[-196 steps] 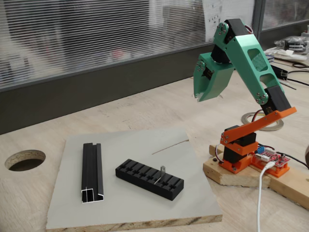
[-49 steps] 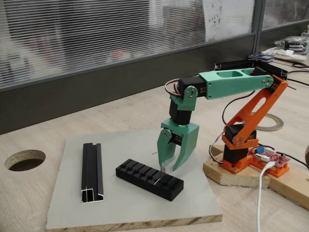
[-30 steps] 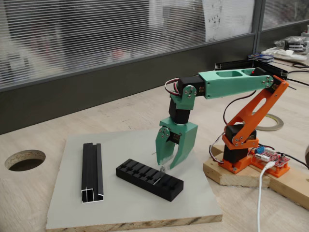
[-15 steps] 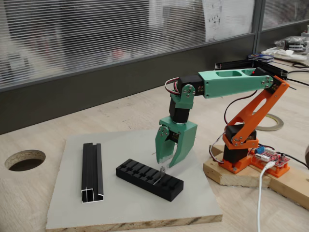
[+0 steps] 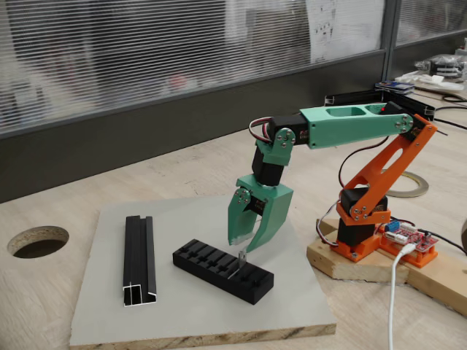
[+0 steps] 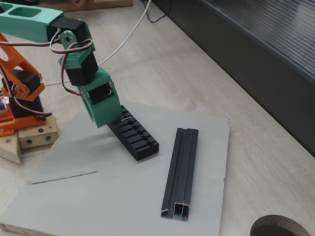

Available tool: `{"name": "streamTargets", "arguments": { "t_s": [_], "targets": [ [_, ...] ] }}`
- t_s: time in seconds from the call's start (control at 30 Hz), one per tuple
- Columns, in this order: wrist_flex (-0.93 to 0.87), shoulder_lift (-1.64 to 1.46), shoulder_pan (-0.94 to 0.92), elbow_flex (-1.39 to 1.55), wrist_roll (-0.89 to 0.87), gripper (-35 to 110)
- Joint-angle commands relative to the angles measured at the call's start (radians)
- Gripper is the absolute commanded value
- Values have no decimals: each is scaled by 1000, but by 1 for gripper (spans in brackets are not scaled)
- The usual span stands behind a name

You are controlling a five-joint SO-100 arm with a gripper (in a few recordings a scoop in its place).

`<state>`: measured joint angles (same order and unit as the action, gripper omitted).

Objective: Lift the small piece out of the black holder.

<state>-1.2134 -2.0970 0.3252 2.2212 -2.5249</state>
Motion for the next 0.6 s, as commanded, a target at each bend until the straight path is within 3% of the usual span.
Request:
{"name": "streamTargets", "arguments": {
  "t_s": [0.0, 0.57],
  "targets": [
    [2, 2, 17, 6, -12, 22],
    [0, -14, 71, 6, -12, 22]
  ]
}}
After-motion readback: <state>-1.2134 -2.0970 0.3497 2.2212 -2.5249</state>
